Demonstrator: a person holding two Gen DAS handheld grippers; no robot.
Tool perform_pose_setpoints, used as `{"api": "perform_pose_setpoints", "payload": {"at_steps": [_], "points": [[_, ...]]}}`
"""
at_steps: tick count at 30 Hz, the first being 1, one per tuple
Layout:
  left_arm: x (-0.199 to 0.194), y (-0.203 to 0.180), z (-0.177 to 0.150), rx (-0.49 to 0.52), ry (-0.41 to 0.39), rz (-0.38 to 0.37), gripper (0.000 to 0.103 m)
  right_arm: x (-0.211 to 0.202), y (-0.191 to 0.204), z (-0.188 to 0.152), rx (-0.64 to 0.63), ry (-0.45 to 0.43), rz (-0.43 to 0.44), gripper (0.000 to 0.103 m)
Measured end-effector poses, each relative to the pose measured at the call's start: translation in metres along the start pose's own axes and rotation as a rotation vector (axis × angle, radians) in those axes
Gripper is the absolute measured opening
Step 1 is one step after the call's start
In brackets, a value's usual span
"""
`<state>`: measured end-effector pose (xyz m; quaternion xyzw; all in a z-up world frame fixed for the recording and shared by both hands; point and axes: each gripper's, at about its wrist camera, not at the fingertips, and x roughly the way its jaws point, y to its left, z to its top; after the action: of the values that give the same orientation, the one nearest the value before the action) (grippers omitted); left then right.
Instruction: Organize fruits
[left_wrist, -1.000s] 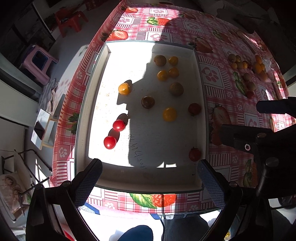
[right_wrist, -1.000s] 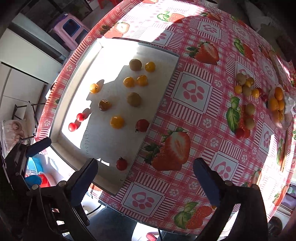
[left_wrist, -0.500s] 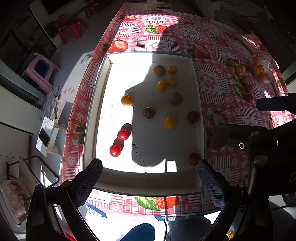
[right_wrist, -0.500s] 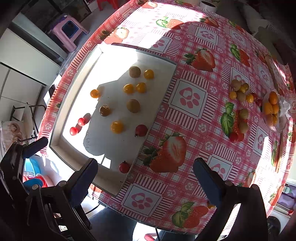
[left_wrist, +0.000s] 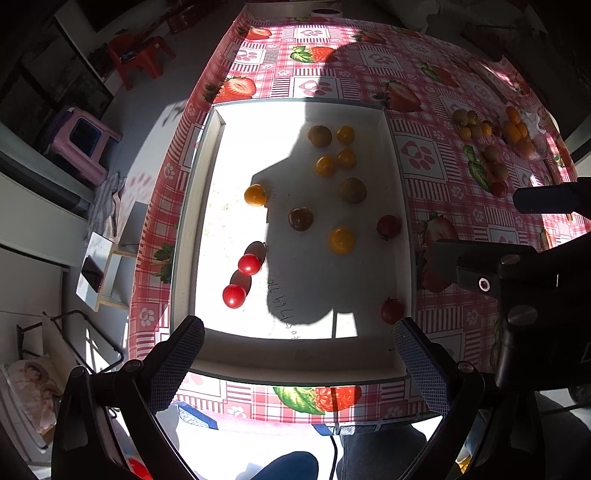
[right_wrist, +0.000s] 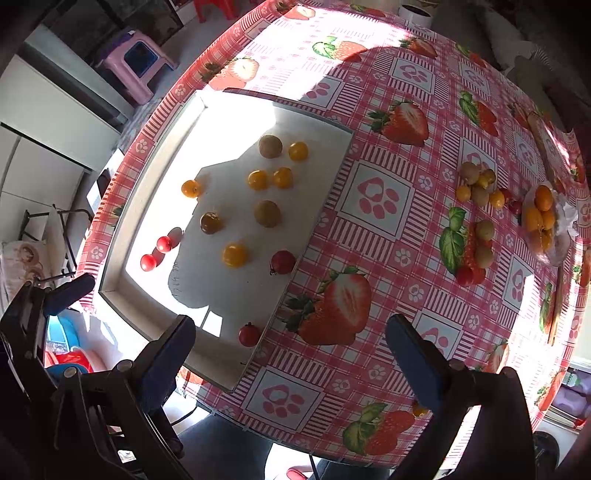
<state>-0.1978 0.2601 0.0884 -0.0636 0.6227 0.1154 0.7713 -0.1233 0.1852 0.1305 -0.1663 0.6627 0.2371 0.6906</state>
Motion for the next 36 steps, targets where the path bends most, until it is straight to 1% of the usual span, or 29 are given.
{"api": "perform_pose_setpoints", "payload": {"at_steps": [12, 22, 33, 36], "points": [[-0.002, 0.000, -0.002, 0.012, 0.003, -0.008, 0.103, -0.003, 0.006, -0.003, -0.018, -0.030, -0.039, 0.103], [-0.004, 0.005, -0.001, 0.013, 0.006, -0.003, 0.103, -0.004, 0.008, -0.003, -0.014, -0.031, -0.035, 0.103], [0.001, 0.013, -0.006, -0.023, 0.025, -0.001, 0.103, -0.003, 0.012, -0.007, -0.024, -0.029, -0.031, 0.103], [0.001, 0.015, -0.008, -0.025, 0.017, -0.006, 0.103, -0.002, 0.014, -0.008, -0.023, -0.028, -0.029, 0.103]]}}
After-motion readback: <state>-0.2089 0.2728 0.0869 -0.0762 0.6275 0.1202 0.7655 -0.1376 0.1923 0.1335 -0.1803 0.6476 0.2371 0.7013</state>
